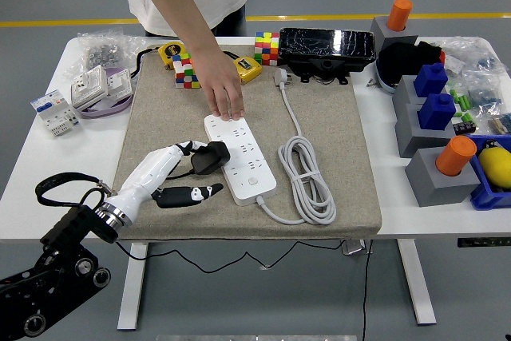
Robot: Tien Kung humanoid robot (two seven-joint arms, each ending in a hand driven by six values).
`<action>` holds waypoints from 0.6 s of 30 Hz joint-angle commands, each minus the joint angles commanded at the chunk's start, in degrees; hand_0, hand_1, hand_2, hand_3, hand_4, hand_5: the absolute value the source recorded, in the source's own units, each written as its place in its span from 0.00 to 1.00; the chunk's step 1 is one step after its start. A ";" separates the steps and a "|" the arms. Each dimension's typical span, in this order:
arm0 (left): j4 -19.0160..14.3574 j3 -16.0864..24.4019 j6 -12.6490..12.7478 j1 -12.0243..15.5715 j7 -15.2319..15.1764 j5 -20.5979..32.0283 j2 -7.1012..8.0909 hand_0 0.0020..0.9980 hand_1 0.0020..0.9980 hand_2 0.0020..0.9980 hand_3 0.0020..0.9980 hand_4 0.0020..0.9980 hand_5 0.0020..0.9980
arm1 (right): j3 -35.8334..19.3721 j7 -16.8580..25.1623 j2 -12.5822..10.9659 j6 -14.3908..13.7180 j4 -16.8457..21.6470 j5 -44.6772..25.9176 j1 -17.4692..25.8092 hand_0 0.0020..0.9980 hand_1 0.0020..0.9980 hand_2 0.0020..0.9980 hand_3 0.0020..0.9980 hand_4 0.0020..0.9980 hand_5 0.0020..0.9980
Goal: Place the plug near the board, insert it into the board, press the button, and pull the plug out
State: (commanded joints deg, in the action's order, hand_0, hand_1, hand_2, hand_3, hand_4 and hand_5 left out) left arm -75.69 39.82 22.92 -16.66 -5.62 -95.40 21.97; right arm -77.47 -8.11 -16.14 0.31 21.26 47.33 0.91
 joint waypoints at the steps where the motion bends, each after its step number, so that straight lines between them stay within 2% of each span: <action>1: 0.11 -0.26 -0.35 -0.30 0.26 0.10 -0.03 0.75 0.78 0.79 0.77 0.81 0.49 | 0.00 -0.01 -0.02 0.00 -0.02 0.00 0.01 0.53 0.63 0.61 0.54 0.88 0.41; 18: 1.60 -1.47 -1.36 -2.78 0.79 0.40 -2.27 0.76 0.80 0.79 0.78 0.78 0.47 | 0.22 -0.03 -0.03 0.02 -0.09 -0.21 0.08 0.53 0.63 0.60 0.54 0.88 0.41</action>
State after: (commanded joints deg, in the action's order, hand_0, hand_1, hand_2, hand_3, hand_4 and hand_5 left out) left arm -74.09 38.35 21.56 -19.43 -4.84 -94.99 19.70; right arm -77.24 -8.14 -16.17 0.32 21.17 47.11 0.99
